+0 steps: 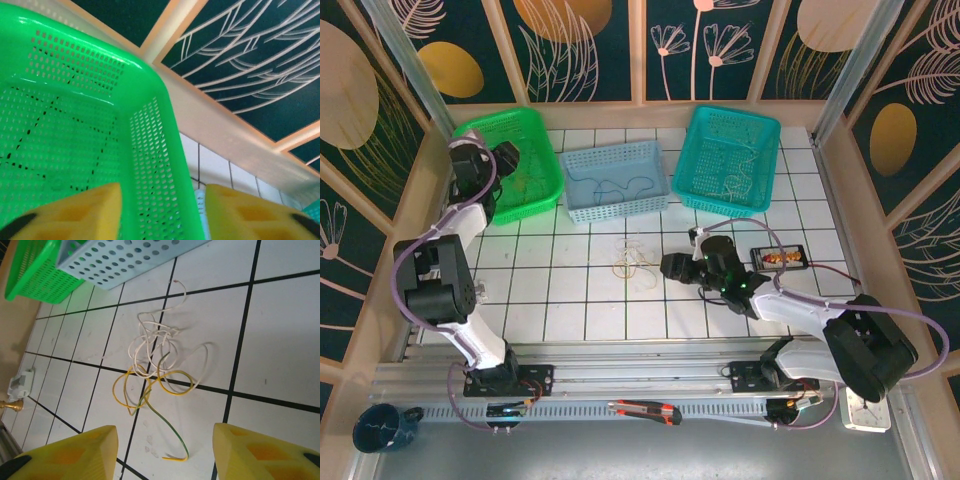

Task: Untangle the cables
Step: Pick up the cable from the center of the table.

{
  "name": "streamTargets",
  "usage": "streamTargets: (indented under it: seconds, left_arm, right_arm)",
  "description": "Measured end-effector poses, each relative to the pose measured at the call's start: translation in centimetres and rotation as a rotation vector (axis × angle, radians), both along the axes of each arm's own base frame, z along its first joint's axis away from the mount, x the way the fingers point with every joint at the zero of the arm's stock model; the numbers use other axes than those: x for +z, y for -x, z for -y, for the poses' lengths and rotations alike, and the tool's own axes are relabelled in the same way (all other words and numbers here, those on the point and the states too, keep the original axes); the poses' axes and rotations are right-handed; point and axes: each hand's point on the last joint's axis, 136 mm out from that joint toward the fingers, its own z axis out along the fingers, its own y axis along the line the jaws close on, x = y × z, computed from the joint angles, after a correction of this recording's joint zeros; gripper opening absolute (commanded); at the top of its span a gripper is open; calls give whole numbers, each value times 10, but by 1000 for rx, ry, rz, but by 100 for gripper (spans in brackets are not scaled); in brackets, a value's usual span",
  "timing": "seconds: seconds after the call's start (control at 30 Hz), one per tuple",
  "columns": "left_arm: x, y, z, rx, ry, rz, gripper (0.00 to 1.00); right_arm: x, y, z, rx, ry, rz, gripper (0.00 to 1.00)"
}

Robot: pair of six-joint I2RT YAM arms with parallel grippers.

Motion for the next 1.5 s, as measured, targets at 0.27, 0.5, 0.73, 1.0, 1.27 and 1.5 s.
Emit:
streamTargets:
  seconds: [0.27,0.5,0.73,1.0,1.27,1.5]
  left_arm:
    - [28,-8,5,-36,4,54,99]
    - [32,13,31,-150,101,63,99]
    - [25,64,80,-270,202,51,99]
    - [6,115,148,-422,332,15,99]
    - [4,125,160,-443,377,11,99]
    - [-10,134,161,-443,411,-9,99]
  right_arm:
    - [-8,4,-3,17,32,1,52]
    - [-32,8,-5,47,104,-34,52]
    - [-52,6,-16,85,159,-64,51]
    - [-68,6,-30,152,235,-47,51]
    - [-73,-2,-38,184,285,-8,25]
    - [-68,2,-54,249,281,3,0]
